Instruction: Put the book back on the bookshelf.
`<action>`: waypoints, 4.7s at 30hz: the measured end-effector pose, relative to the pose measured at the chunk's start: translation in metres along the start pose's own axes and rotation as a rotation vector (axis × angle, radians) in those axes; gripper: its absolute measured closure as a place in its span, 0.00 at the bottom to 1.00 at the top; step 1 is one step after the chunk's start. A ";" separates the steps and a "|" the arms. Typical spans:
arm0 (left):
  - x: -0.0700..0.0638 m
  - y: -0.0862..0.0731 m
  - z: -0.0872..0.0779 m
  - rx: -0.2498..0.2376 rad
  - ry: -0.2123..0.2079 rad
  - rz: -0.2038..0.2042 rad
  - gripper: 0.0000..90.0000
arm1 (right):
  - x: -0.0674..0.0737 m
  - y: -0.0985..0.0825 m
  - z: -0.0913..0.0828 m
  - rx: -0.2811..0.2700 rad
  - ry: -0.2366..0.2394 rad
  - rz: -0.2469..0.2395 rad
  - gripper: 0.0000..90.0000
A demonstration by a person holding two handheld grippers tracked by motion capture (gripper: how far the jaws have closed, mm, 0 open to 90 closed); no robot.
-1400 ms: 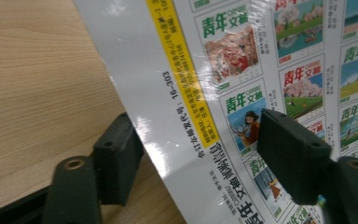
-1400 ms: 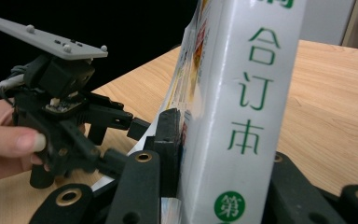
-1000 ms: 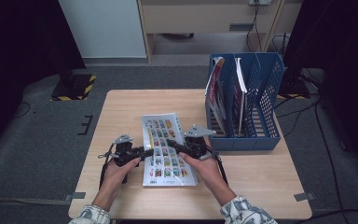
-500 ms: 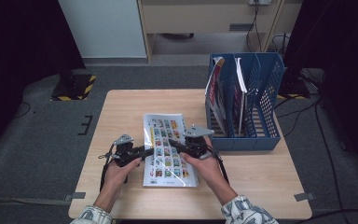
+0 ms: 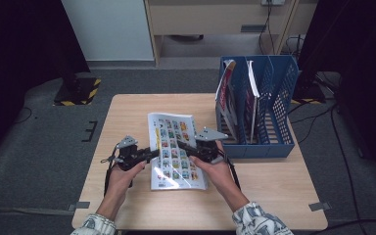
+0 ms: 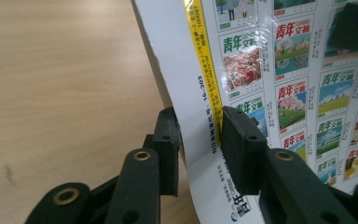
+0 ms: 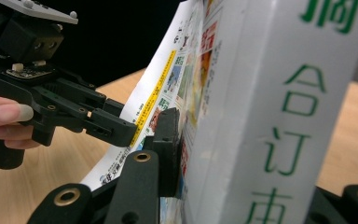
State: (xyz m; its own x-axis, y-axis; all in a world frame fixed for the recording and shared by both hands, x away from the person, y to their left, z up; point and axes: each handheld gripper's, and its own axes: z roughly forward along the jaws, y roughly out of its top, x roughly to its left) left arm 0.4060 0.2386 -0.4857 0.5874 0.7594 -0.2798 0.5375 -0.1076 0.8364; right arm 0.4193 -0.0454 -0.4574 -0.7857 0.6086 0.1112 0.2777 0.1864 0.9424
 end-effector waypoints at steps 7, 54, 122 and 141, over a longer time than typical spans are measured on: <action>0.004 0.005 -0.010 -0.047 0.031 0.007 0.80 | 0.004 0.009 0.006 -0.038 0.009 -0.028 0.80; 0.008 0.021 -0.003 -0.080 0.069 0.033 0.82 | -0.008 0.011 0.016 -0.068 0.011 -0.034 0.80; -0.017 0.009 -0.035 -0.182 0.081 0.143 0.80 | -0.003 0.035 -0.014 -0.196 0.155 -0.039 0.72; -0.016 0.008 -0.034 -0.200 0.086 0.128 0.69 | 0.002 0.043 -0.014 -0.204 0.129 -0.077 0.82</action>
State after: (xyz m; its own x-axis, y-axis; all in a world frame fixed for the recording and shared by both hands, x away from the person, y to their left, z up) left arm 0.3806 0.2475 -0.4585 0.5847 0.8004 -0.1320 0.3270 -0.0836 0.9413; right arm 0.4221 -0.0476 -0.4124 -0.8678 0.4930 0.0632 0.1068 0.0608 0.9924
